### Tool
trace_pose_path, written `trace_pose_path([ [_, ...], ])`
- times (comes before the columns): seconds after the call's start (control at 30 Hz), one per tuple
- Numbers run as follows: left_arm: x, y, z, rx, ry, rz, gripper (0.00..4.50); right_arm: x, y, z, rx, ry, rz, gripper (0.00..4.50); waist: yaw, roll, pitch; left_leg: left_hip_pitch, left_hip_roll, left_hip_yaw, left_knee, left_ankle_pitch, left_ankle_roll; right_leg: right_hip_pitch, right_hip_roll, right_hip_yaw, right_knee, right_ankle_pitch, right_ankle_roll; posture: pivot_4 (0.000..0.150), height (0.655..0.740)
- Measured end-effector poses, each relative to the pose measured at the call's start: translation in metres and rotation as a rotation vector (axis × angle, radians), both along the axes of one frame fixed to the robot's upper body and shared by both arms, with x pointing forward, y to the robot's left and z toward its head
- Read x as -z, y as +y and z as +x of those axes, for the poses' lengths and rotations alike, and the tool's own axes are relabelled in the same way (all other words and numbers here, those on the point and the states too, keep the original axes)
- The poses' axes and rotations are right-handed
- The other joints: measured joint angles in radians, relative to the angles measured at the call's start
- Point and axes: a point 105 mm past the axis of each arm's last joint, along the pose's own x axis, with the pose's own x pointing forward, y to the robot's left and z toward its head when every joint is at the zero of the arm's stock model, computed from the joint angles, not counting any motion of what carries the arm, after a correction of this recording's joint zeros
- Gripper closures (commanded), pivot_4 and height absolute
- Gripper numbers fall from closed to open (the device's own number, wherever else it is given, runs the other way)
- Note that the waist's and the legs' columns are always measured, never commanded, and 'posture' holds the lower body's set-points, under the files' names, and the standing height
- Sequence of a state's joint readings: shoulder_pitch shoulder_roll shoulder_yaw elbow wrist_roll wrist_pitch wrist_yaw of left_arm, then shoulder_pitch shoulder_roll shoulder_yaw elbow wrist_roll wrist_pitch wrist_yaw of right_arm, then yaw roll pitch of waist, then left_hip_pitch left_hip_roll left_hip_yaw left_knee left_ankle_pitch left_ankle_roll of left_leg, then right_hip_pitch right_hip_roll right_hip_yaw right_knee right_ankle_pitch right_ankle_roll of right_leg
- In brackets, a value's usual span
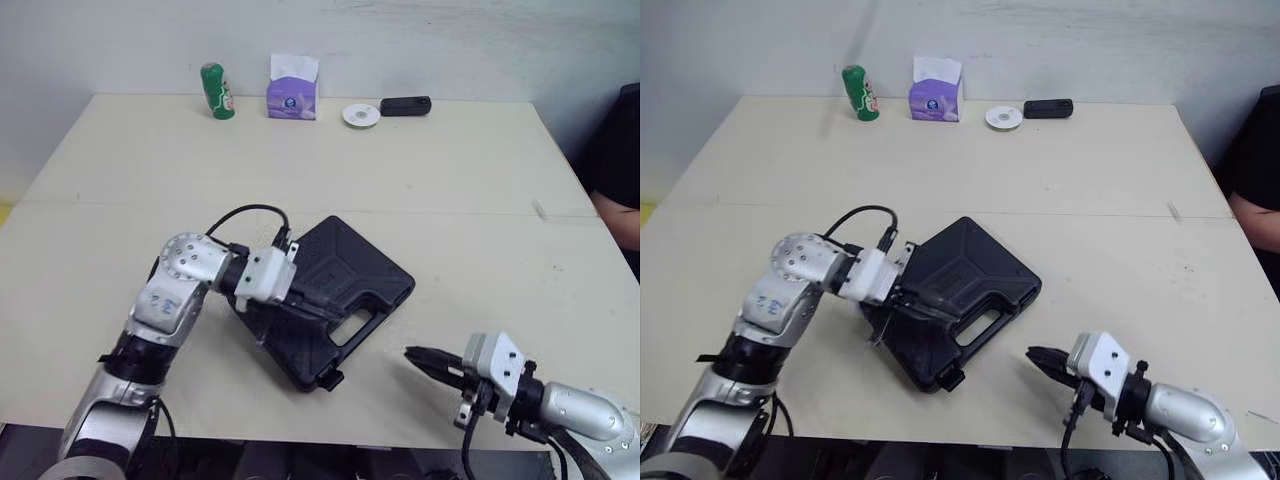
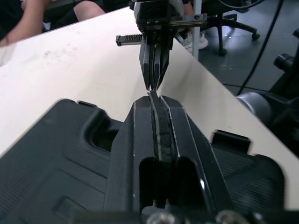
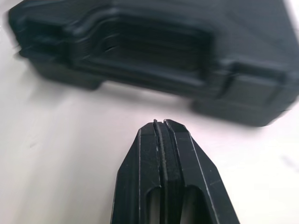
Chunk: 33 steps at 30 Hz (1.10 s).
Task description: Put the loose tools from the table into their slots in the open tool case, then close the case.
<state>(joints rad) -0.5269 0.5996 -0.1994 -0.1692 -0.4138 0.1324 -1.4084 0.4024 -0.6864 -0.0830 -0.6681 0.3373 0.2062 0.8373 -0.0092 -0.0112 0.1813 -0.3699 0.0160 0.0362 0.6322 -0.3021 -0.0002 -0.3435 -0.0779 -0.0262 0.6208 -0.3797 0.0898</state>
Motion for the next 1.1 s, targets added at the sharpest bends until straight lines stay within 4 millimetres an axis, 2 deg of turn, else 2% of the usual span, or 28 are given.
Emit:
trace_pose_path([
  [0.1, 0.009, 0.008, -0.008, -0.014, 0.034, 0.041, 4.49, 0.005, 0.011, -0.007, -0.043, 0.012, 0.007, 4.5, 0.005, 0.0, 0.0, 0.0, 0.0, 0.0, 0.0, 0.0, 0.0, 0.0, 0.0, 0.0, 0.001, 0.0, 0.0, 0.15, 0.74],
  [0.23, 0.016, 0.009, -0.017, -0.028, 0.052, 0.055, 4.49, 0.011, 0.019, -0.015, -0.115, 0.002, -0.025, 4.5, 0.007, 0.0, 0.0, 0.0, 0.0, 0.0, 0.0, 0.0, 0.001, 0.0, -0.001, 0.0, 0.0, 0.0, 0.0, 0.15, 0.74],
  [0.5, 0.04, 0.014, -0.015, -0.123, 0.059, 0.12, 4.49, 0.02, 0.035, -0.025, -0.193, 0.053, 0.001, 4.5, 0.006, 0.0, 0.001, 0.0, 0.0, 0.0, 0.0, 0.0, 0.001, -0.001, -0.001, 0.0, 0.0, 0.0, 0.0, 0.15, 0.74],
  [0.8, 0.047, 0.015, -0.021, -0.115, 0.005, 0.193, 4.49, 0.021, 0.06, -0.026, -0.26, 0.045, 0.053, 4.5, 0.006, 0.001, -0.001, 0.002, 0.0, -0.001, 0.0, -0.001, 0.002, 0.001, -0.001, 0.0, 0.0, 0.0, -0.001, 0.15, 0.74],
  [1.1, 0.048, 0.009, -0.016, -0.145, -0.013, 0.207, 4.49, 0.027, 0.071, -0.019, -0.282, 0.045, 0.06, 4.5, 0.008, 0.003, -0.006, 0.004, 0.0, -0.001, 0.001, -0.003, 0.005, 0.004, -0.002, 0.0, 0.001, 0.001, -0.001, 0.15, 0.74],
])
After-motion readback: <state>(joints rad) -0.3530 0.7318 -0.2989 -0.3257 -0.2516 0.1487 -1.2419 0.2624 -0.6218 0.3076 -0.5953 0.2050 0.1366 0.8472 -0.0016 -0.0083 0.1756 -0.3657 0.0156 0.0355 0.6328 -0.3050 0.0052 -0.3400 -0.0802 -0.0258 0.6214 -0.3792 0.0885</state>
